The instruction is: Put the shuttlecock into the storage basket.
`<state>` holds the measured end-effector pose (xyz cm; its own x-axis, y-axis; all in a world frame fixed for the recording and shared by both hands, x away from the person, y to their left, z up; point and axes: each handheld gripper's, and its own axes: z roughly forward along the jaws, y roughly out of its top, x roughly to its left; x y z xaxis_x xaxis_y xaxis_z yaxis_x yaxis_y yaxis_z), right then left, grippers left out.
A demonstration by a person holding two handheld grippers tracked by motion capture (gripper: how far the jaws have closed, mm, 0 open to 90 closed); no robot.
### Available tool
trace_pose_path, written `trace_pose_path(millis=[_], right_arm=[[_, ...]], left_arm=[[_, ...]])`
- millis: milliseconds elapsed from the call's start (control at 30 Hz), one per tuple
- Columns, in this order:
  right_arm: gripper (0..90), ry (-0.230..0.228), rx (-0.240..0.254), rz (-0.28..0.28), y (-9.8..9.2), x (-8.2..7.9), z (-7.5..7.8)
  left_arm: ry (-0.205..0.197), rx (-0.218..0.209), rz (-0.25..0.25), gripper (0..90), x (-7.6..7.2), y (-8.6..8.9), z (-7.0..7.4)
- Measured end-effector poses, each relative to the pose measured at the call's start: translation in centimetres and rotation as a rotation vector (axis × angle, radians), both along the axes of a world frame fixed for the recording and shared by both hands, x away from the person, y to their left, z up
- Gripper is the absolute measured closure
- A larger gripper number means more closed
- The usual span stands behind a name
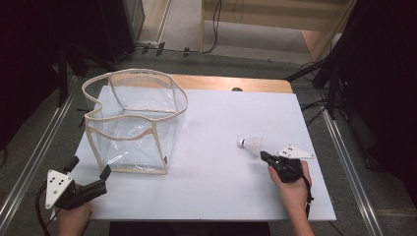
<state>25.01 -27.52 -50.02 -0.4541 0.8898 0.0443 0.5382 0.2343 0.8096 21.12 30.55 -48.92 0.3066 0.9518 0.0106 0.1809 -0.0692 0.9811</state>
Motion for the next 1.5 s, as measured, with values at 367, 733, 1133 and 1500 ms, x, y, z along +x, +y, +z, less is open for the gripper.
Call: trace_pose_path(millis=[367,733,1133,1500], right_arm=[[87.9,0.042,-0.011,-0.013,0.4,1.6,-1.0],[87.9,0.045,-0.014,0.065,2.3,1.0,-0.4],[87.9,0.061,-0.01,0.119,6.2,1.5,-0.3],[88.0,0.053,0.012,0.125,9.4,3.8,-0.4]], left_arm=[[-0.003,0.003,-0.002,0.0,0.0,0.0,0.0],[-0.003,0.006,-0.003,0.0,0.0,-0.1,0.0],[-0.003,0.003,-0.003,0.0,0.0,0.0,0.0],[-0.002,-0.002,-0.006,0.0,0.0,0.1,0.0]])
